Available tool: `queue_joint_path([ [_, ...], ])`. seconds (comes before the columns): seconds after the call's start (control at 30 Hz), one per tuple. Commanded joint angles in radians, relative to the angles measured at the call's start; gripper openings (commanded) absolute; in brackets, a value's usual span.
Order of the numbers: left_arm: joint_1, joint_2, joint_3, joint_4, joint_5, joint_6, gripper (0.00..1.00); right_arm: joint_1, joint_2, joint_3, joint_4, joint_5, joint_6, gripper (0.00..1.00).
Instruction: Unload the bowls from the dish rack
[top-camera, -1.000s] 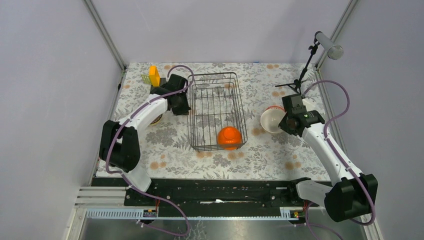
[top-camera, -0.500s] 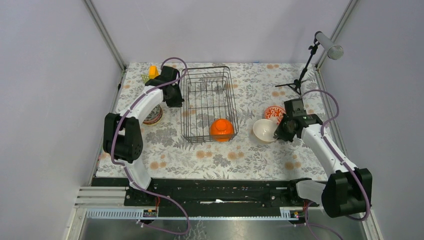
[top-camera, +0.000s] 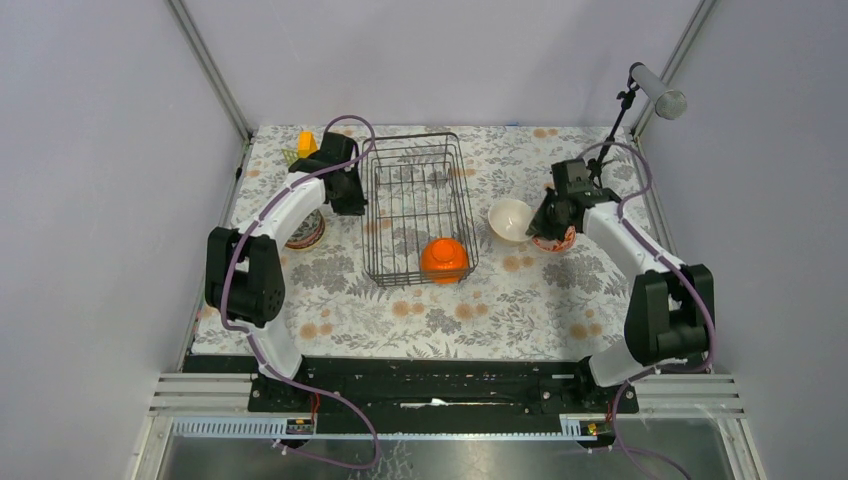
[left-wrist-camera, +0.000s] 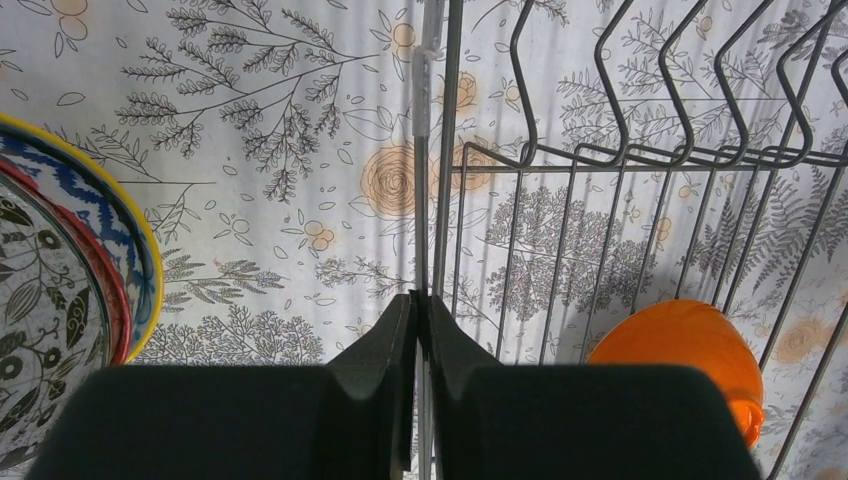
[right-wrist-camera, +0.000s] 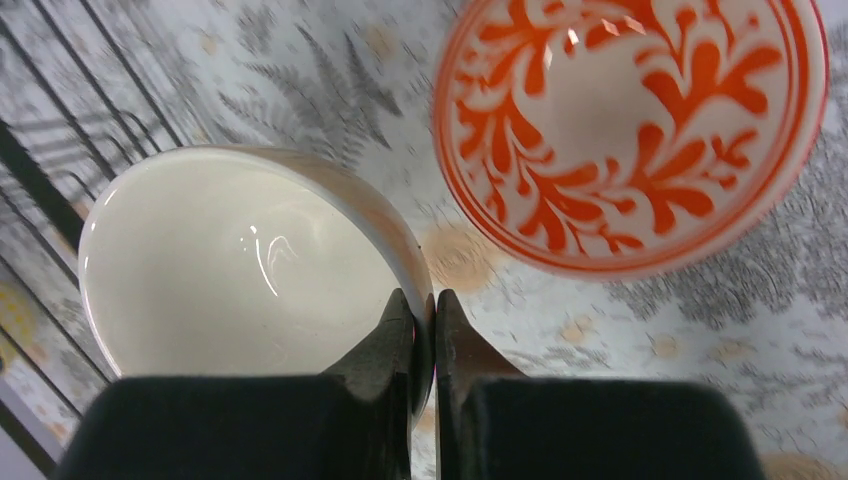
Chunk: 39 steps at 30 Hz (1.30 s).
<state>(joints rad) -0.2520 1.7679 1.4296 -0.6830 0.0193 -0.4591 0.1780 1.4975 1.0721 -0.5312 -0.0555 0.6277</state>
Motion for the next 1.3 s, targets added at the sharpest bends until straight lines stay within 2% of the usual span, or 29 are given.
queue_joint_path([
  [0.0,0.005,-0.071,0.024,0.007,0.037,0.022,0.13,0.014,0.057,0.147,0.084,0.043,0.058,0.0],
  [0.1,0.005,-0.082,0.036,-0.005,0.039,0.019,0.18,0.012,0.111,0.197,0.095,0.101,0.069,0.0],
  [0.4,0.001,-0.143,0.032,-0.016,0.074,-0.041,0.33,0.013,0.329,0.394,0.117,0.126,0.062,0.0],
  [0.57,-0.128,-0.148,0.113,-0.059,-0.001,0.0,0.46,0.012,0.441,0.481,0.116,0.199,0.04,0.01],
  [0.67,-0.187,-0.13,0.133,-0.051,0.035,0.006,0.51,0.011,0.486,0.511,0.114,0.206,0.016,0.05],
  [0.8,-0.237,-0.092,0.131,-0.02,0.119,0.027,0.52,0.011,0.524,0.524,0.112,0.204,-0.012,0.1],
  [0.93,-0.282,-0.056,0.143,-0.004,0.188,0.071,0.55,0.012,0.54,0.529,0.112,0.191,-0.047,0.2],
  [0.97,-0.291,-0.048,0.145,-0.003,0.199,0.083,0.57,0.01,0.538,0.529,0.112,0.19,-0.057,0.25],
  [1.03,-0.307,-0.034,0.142,0.006,0.233,0.103,0.63,0.011,0.529,0.526,0.112,0.193,-0.071,0.43],
  [1.07,-0.315,-0.034,0.133,0.018,0.254,0.115,0.66,0.01,0.522,0.524,0.112,0.195,-0.078,0.47],
  [1.13,-0.331,-0.034,0.118,0.039,0.271,0.125,0.7,0.012,0.497,0.516,0.112,0.193,-0.093,0.52],
  [1.27,-0.347,-0.001,0.115,0.055,0.293,0.126,0.7,0.012,0.398,0.468,0.113,0.173,-0.135,0.63],
])
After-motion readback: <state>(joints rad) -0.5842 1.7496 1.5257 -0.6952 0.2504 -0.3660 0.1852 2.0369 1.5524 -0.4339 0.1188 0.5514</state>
